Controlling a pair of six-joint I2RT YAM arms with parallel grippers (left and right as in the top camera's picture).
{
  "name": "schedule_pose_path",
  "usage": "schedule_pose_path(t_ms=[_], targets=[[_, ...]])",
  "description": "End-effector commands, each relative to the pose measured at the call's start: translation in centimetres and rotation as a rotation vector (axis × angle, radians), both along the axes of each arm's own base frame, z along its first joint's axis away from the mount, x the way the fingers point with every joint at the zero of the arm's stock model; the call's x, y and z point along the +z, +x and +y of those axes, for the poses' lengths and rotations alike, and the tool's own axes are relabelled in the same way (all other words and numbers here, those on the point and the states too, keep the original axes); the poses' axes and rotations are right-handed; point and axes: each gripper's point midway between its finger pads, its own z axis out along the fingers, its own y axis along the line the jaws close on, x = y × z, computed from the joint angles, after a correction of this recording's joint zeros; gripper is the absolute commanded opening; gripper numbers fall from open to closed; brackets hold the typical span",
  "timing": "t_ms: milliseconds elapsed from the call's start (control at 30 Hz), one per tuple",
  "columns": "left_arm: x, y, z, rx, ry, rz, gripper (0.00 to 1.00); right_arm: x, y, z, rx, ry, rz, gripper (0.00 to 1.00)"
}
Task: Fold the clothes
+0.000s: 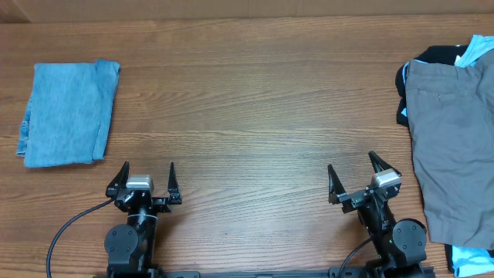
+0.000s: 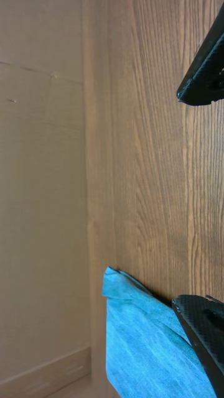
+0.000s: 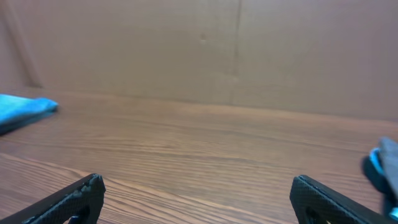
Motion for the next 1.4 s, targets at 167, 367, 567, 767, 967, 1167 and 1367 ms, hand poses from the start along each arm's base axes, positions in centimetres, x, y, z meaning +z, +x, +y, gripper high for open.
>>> schedule_pose_path(t_ms=[167, 367, 567, 767, 967, 1167, 1367], targets=[[-0.1, 0.0, 0.4, 0.018, 0.017, -0.002, 1.0, 10.5, -4.2, 1.9, 0.169, 0.088, -0.138, 1.0], [-0.1, 0.0, 0.4, 0.018, 0.017, -0.002, 1.0, 20.3, -7.6, -1.5, 0.012, 0.117, -0.164, 1.0], [-0.1, 0.0, 0.4, 0.018, 0.017, -0.002, 1.0, 28.5, -8.7, -2.8, -0.053, 0.11, -0.107, 1.0], [-0.1, 0.0, 0.4, 0.018, 0.017, -0.002, 1.0, 31.2, -9.3, -2.7, -0.04, 0.113, -0.139, 1.0], [-0.1, 0.0, 0.4, 0.018, 0.017, -0.002, 1.0, 27.9, -6.5, -2.4, -0.062, 0.078, 0.03, 1.0], [-0.1, 0.0, 0.4, 0.018, 0.017, -0.002, 1.0, 24.6, 0.0, -5.8, -0.362, 0.098, 0.346, 1.0], [-0.1, 0.0, 0.4, 0.018, 0.017, -0.002, 1.0, 19.7, 8.3, -7.0, -0.545, -0.093, 0.746, 1.0]])
